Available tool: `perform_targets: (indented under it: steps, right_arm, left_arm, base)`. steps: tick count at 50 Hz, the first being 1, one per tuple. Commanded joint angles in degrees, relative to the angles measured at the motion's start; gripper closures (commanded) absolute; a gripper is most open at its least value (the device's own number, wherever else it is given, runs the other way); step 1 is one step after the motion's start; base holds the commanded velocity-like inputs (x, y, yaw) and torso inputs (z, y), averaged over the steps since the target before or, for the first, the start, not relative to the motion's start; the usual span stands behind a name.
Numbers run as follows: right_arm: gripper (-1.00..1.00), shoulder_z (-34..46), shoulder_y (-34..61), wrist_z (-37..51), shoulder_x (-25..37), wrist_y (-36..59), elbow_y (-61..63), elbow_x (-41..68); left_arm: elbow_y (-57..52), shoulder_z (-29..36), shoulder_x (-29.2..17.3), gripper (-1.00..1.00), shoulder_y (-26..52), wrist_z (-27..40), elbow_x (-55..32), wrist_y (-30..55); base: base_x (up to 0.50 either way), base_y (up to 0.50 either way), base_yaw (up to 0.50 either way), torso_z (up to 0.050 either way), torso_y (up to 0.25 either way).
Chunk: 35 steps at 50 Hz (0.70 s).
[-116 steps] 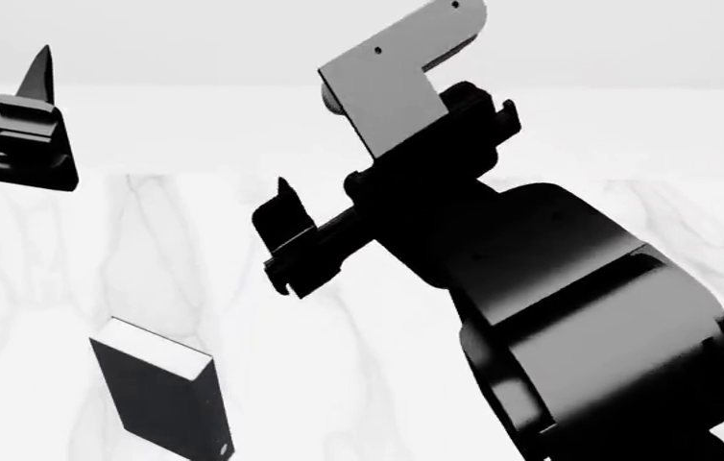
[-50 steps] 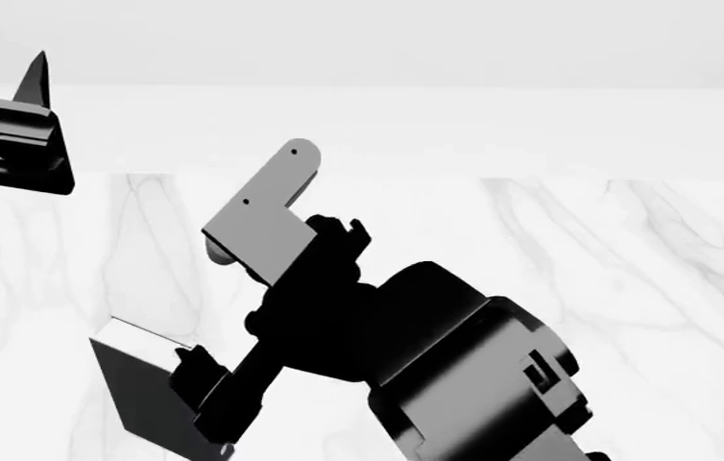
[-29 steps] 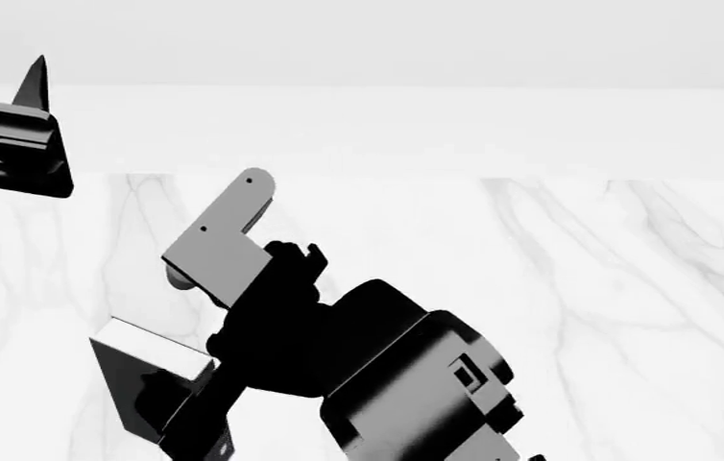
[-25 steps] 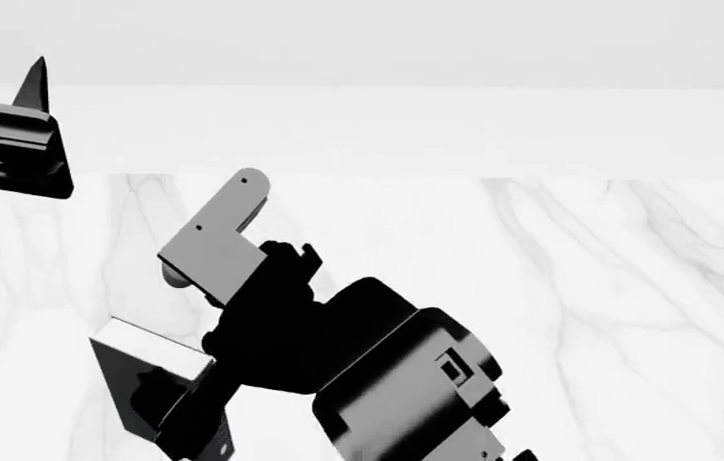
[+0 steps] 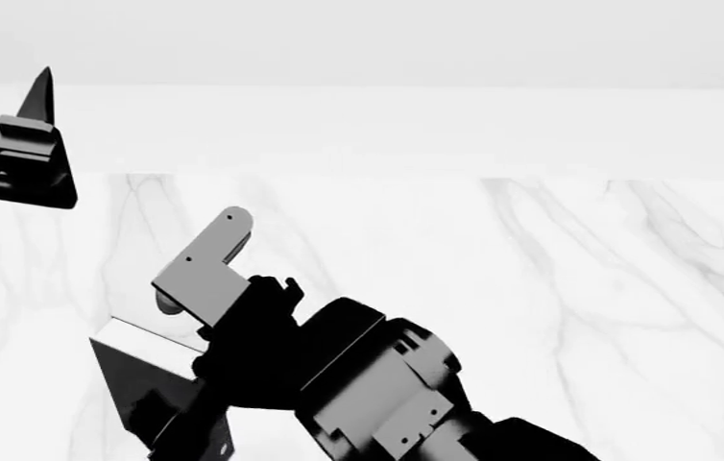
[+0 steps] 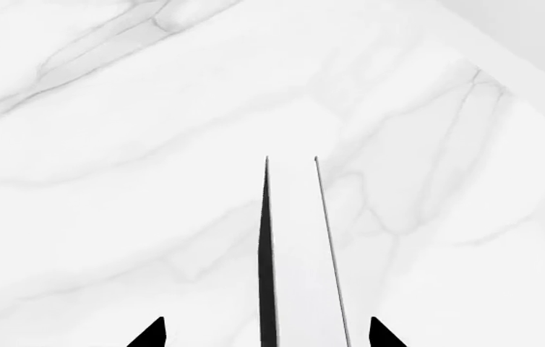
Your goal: Pick up the book on the left and place it on top of the shelf.
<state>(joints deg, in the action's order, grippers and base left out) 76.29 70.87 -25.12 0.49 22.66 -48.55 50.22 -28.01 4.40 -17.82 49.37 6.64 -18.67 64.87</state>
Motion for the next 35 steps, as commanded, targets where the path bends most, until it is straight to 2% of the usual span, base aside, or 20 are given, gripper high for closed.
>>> perform_targets:
  steps: [1, 28, 35]
  right_arm:
    - [-1.00, 11.38, 2.89, 2.48, -0.48, -6.23, -6.90, 11.03]
    - [-1.00, 11.64, 2.45, 3.94, -0.48, -6.91, -6.32, 10.65]
    - [-1.00, 11.69, 2.75, 3.42, -0.48, -6.92, -5.62, 10.90]
  left_arm:
    - [-0.17, -0.38, 0.13, -1.00, -0.48, -0.03, -0.61, -0.22]
    - [-0.21, -0.24, -0.47, -1.00, -0.73, -0.48, -1.67, -0.55]
    - [0.06, -0.49, -0.39, -1.00, -1.39, -1.13, -2.11, -2.26]
  base:
    - [0.00, 0.00, 0.00, 0.000, 0.000]
    - [0.00, 0.00, 0.00, 0.000, 0.000]
    - [0.00, 0.00, 0.00, 0.000, -0.186]
